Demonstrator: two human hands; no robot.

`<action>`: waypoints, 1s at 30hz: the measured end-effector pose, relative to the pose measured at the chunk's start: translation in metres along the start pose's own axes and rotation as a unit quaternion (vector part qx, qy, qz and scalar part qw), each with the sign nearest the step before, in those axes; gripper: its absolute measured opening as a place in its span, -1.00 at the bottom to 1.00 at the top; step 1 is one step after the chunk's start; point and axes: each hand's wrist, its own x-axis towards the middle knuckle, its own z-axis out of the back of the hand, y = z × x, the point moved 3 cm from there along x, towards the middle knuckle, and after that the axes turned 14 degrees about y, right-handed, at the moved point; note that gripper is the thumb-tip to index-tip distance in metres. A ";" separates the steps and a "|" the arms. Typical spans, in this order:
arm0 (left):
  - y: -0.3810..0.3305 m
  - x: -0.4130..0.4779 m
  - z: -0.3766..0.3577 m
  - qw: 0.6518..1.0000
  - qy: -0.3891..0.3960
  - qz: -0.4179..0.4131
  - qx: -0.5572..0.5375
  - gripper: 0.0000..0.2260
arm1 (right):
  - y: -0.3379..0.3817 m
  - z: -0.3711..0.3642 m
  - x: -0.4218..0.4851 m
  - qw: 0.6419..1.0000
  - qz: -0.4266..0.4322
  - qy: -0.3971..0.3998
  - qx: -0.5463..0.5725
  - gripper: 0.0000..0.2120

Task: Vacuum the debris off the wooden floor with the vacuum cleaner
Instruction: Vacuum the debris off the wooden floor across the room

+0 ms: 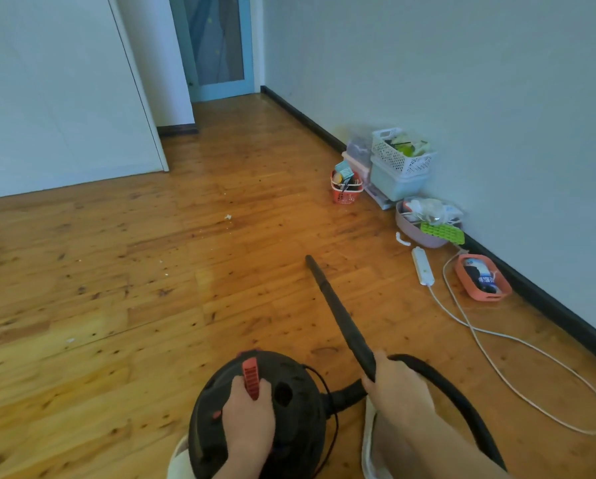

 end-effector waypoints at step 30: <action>-0.185 0.167 -0.044 0.980 0.015 -0.021 0.199 -0.74 | -0.055 0.166 0.190 0.999 -0.007 0.003 0.047 -0.84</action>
